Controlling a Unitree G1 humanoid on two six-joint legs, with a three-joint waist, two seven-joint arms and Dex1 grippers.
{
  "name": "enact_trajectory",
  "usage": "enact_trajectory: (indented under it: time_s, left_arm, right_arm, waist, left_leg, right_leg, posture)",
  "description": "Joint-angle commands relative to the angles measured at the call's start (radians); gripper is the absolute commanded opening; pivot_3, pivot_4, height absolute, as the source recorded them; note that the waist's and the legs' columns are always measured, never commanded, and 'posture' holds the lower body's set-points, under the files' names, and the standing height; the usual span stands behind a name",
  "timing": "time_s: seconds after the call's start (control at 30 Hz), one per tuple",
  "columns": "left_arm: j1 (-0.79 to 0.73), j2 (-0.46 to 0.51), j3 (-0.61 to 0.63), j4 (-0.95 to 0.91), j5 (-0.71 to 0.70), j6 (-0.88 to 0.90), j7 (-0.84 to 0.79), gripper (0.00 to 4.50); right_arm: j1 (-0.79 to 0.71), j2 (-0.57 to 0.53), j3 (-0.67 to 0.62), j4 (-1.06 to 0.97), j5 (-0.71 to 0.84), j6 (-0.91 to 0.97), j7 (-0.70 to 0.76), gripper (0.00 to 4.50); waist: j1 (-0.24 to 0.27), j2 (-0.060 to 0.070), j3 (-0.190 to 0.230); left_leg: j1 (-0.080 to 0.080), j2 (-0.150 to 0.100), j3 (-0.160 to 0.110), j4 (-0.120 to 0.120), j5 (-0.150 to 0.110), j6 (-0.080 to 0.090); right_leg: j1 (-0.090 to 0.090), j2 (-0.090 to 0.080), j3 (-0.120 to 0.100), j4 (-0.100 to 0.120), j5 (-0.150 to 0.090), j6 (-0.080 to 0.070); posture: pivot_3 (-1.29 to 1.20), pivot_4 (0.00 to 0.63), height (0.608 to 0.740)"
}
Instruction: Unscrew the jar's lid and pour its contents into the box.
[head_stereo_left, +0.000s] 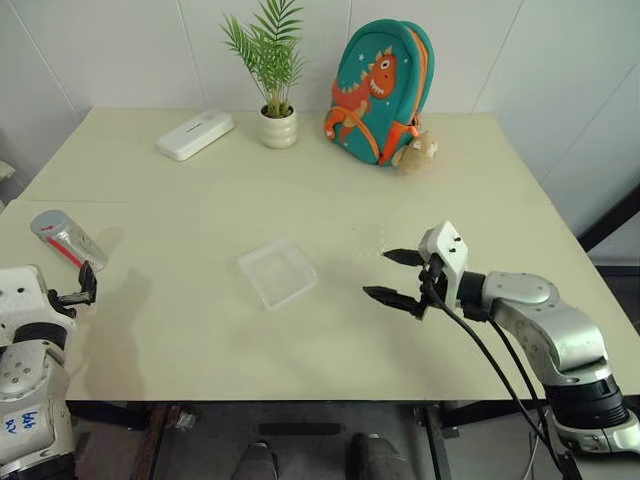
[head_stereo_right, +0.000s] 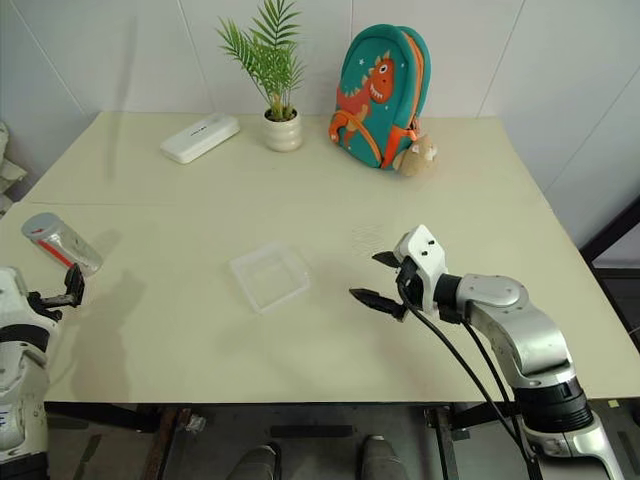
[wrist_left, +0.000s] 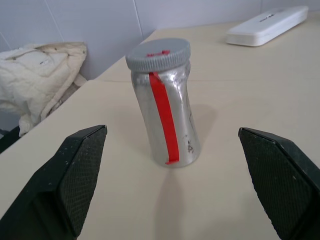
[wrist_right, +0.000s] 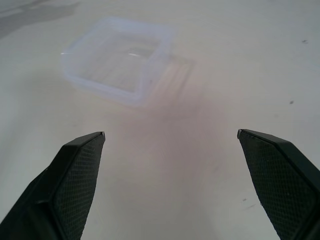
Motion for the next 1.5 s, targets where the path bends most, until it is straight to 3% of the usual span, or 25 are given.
enact_trajectory:
  time_s: [0.03,0.3,0.53,0.9,0.93,1.5]
  left_arm:
    - [-0.002,0.016,0.031,-0.039,0.014,-0.026,0.016,4.50]
    - [-0.013,0.048,0.053,0.011,0.015,-0.048,0.003,4.50]
    - [-0.042,0.081,0.104,0.127,0.003,-0.100,0.005,4.50]
    - [-0.246,0.158,-0.033,0.442,0.011,-0.201,-0.156,4.50]
    - [-0.253,0.161,-0.037,0.452,0.012,-0.208,-0.159,4.50]
    - [-0.413,0.209,-0.073,0.731,0.023,-0.331,-0.159,4.50]
  right_arm:
    - [-0.006,-0.025,-0.036,-0.031,0.033,-0.016,0.043,4.47]
    - [-0.054,0.022,-0.018,-0.018,0.029,-0.026,0.015,4.47]
    - [-0.084,0.013,-0.014,-0.004,0.070,-0.010,0.080,4.47]
    - [-0.162,0.074,0.000,0.014,0.060,-0.031,0.055,4.47]
    - [-0.163,0.078,-0.001,0.012,0.060,-0.029,0.051,4.47]
    - [-0.155,0.082,0.001,0.005,0.054,-0.036,0.021,4.47]
  waist:
    - [0.000,0.000,0.000]
    - [-0.003,0.000,0.000]
    - [0.000,0.000,0.000]
    - [-0.001,0.000,0.000]
    - [0.000,0.000,0.000]
    - [-0.001,0.000,0.000]
  left_leg:
    - [0.000,0.000,0.000,0.000,0.000,0.000]
    - [0.001,0.000,0.001,0.000,0.000,0.000]
    - [0.000,0.000,0.001,0.000,0.000,0.001]
    - [0.000,0.000,0.002,0.001,0.000,0.001]
    - [0.000,0.000,0.002,0.001,0.000,0.001]
    - [0.000,0.000,0.002,-0.002,0.000,0.001]
  right_leg:
    - [0.000,0.000,0.000,0.000,0.000,0.000]
    - [0.000,0.000,0.001,0.000,-0.001,-0.004]
    - [0.000,0.000,0.001,-0.002,0.000,-0.003]
    - [0.000,0.000,0.001,-0.002,0.003,0.001]
    - [0.000,0.000,0.001,-0.002,0.009,0.012]
    - [-0.002,0.000,0.001,0.000,0.009,0.012]
  posture:
    - [0.00,0.150,0.740]
    - [0.00,0.150,0.740]
    - [0.00,0.150,0.740]
    - [0.00,0.150,0.740]
    - [0.00,0.150,0.740]
    - [0.00,0.150,0.740]
